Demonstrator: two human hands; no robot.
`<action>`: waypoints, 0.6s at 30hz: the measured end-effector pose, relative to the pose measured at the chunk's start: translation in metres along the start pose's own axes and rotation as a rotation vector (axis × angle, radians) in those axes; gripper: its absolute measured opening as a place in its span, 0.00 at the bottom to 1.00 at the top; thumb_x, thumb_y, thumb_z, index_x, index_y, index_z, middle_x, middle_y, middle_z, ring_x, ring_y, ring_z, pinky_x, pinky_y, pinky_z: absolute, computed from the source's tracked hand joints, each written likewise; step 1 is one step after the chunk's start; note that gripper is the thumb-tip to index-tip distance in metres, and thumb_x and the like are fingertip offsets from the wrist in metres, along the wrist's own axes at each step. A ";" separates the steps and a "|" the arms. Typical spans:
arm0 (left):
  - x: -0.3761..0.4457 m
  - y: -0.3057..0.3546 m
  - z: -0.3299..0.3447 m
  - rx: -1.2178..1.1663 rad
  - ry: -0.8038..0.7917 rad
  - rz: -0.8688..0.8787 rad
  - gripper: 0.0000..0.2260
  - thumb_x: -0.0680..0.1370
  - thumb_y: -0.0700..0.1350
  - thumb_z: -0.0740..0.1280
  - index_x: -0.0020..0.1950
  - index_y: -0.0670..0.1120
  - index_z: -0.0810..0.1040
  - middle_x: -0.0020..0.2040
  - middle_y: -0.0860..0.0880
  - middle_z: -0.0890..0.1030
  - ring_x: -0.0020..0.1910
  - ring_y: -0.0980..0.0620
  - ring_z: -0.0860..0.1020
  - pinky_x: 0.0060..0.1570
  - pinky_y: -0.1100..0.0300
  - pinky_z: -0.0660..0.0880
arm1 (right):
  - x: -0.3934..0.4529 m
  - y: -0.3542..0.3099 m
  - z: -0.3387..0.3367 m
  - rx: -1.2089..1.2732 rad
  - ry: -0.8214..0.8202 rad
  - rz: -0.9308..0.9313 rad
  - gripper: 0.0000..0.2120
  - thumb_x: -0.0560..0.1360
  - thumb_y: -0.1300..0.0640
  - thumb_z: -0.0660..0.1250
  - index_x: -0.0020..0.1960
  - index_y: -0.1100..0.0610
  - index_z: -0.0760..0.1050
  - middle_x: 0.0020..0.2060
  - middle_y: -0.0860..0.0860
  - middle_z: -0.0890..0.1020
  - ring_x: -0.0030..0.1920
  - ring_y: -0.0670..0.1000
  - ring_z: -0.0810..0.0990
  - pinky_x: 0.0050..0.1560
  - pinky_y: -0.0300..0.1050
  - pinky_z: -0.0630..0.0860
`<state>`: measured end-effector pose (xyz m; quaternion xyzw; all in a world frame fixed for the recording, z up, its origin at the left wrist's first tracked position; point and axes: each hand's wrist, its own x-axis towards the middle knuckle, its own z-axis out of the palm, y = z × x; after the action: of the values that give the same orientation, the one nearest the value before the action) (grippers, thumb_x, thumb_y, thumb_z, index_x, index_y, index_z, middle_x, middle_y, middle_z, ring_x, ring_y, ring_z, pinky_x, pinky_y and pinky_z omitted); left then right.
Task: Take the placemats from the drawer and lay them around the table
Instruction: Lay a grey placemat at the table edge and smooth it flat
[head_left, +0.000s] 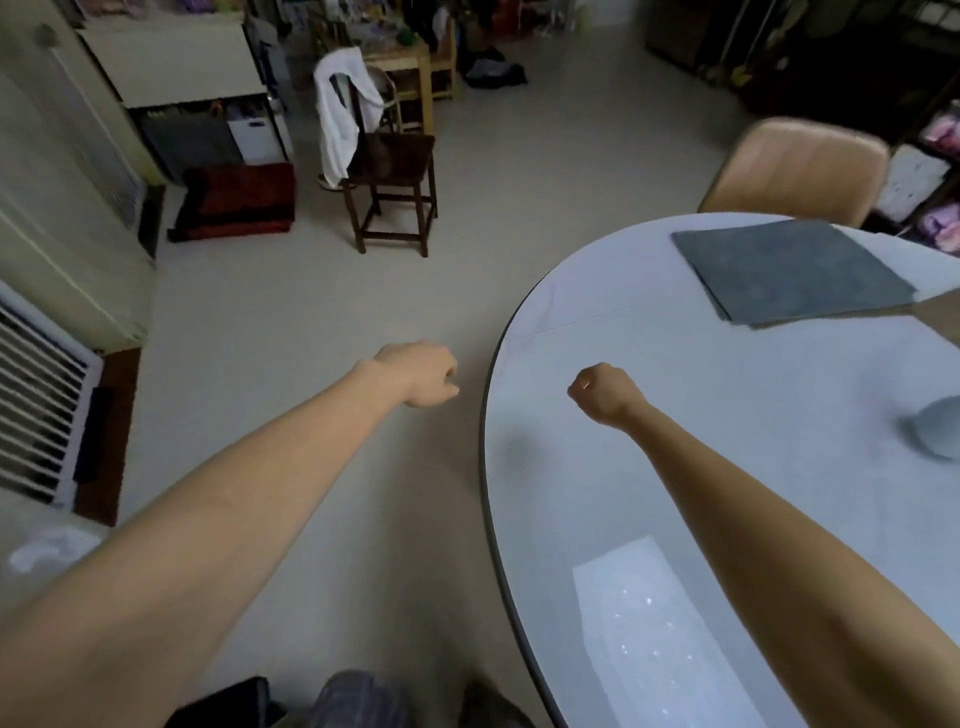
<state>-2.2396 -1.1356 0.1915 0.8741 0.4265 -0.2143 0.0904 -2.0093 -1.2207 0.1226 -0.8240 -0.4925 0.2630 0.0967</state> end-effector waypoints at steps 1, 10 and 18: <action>0.021 -0.003 -0.008 0.022 0.001 0.033 0.18 0.81 0.53 0.58 0.69 0.50 0.72 0.68 0.48 0.74 0.66 0.46 0.72 0.61 0.54 0.70 | 0.011 0.000 -0.004 -0.005 0.010 0.040 0.11 0.76 0.58 0.58 0.38 0.62 0.72 0.39 0.56 0.77 0.43 0.59 0.76 0.41 0.45 0.71; 0.198 0.000 -0.074 0.169 -0.001 0.436 0.20 0.81 0.51 0.56 0.73 0.49 0.67 0.71 0.50 0.68 0.67 0.47 0.70 0.59 0.52 0.70 | 0.067 0.026 -0.039 0.112 0.225 0.489 0.11 0.77 0.60 0.56 0.44 0.64 0.75 0.45 0.58 0.79 0.42 0.56 0.74 0.41 0.43 0.69; 0.305 0.046 -0.112 0.299 -0.062 0.660 0.23 0.81 0.52 0.58 0.75 0.47 0.62 0.74 0.48 0.66 0.70 0.46 0.68 0.66 0.49 0.69 | 0.081 0.056 -0.050 0.183 0.409 0.768 0.12 0.78 0.59 0.56 0.36 0.60 0.68 0.39 0.56 0.76 0.40 0.57 0.73 0.39 0.43 0.67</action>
<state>-2.0043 -0.9109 0.1522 0.9613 0.0823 -0.2600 0.0389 -1.9096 -1.1739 0.1140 -0.9703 -0.0961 0.1541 0.1600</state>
